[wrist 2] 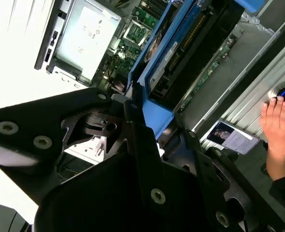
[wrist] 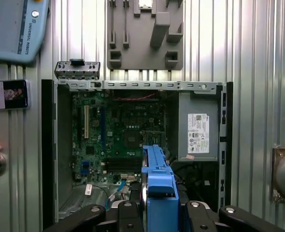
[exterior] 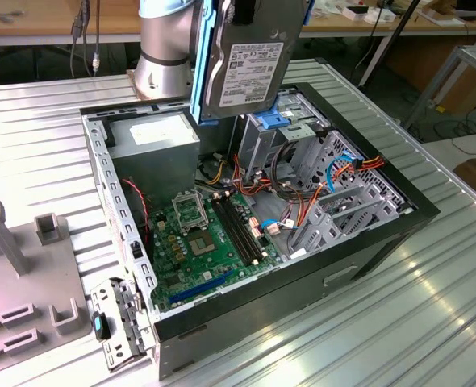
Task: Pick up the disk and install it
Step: 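Pick up the disk, then insert the disk into the insertion slot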
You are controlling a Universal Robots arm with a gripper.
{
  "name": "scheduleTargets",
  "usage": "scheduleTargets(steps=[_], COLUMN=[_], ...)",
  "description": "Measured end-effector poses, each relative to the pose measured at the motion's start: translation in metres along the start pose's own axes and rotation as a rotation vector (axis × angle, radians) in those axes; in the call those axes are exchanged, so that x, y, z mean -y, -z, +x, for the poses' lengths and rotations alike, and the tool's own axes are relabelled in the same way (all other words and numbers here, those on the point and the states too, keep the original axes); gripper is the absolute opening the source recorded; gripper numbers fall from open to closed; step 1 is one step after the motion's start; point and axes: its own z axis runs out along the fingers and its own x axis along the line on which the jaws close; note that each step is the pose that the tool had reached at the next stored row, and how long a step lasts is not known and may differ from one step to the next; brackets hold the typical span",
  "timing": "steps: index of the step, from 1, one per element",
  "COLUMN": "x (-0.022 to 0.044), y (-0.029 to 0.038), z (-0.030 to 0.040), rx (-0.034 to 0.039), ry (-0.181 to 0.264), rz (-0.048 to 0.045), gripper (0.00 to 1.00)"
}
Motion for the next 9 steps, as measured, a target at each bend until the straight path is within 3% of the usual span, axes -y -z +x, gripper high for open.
scheduleTargets(steps=[9], x=[0.0], y=[0.0], z=[0.0], rx=[0.0], ry=[0.0], rz=[0.0022], gripper=[0.37])
